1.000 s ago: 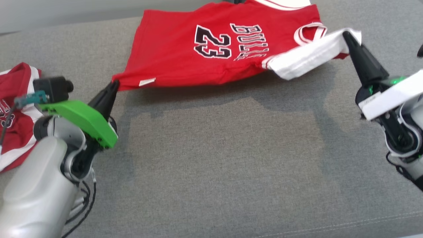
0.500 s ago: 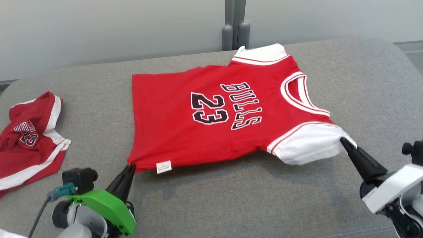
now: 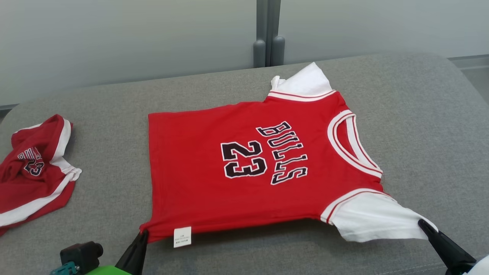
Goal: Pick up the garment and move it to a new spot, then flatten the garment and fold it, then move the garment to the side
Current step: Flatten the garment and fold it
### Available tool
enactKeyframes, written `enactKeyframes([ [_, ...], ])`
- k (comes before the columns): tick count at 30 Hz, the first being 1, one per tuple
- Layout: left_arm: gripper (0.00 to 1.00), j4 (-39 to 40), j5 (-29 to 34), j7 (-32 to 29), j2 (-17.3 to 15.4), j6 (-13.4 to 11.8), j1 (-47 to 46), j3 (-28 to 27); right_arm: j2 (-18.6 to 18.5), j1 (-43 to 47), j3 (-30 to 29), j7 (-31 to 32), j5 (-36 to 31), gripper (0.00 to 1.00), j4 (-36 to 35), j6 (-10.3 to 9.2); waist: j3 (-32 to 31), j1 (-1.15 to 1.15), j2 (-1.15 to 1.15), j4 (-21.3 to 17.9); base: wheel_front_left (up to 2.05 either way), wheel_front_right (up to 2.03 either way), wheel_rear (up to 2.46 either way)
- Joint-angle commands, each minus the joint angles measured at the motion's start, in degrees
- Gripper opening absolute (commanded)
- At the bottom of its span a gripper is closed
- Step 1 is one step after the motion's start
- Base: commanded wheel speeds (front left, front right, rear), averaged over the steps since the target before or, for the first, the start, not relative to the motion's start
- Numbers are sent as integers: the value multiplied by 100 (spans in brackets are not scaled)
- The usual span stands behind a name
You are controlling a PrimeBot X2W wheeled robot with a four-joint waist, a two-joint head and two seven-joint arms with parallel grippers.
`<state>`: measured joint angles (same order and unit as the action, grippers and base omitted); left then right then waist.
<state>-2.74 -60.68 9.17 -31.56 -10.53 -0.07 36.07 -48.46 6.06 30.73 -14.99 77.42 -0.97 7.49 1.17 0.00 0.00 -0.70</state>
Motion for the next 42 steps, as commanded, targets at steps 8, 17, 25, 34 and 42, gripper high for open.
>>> enactKeyframes([
  [8, 0, 330, -34, -38, -167, -240, 269, -55, -41, 300, -303, 114, -85, 0, -117, 0, -38, 0, 0, -86, 0, 0, 0],
  [17, 0, 246, 79, -135, -75, -180, -73, 34, 324, -65, -493, 384, -486, 0, -3, 0, 39, 0, 0, -17, 0, 0, 0],
  [25, 0, -120, 214, -72, 81, 11, -494, 88, 766, -637, -788, 466, -821, 0, 351, 0, 286, 0, 0, 5, 0, 0, 0],
  [34, 0, -675, 208, -3, 301, 281, -1009, 75, 1087, -1350, -814, 679, -1009, 0, 752, 0, 432, 0, 0, 4, 0, 0, 0],
  [42, 0, -1232, 176, 59, 527, 662, -1538, 79, 1204, -1993, -684, 803, -1055, 0, 1276, 0, 588, 0, 0, 56, 0, 0, 0],
])
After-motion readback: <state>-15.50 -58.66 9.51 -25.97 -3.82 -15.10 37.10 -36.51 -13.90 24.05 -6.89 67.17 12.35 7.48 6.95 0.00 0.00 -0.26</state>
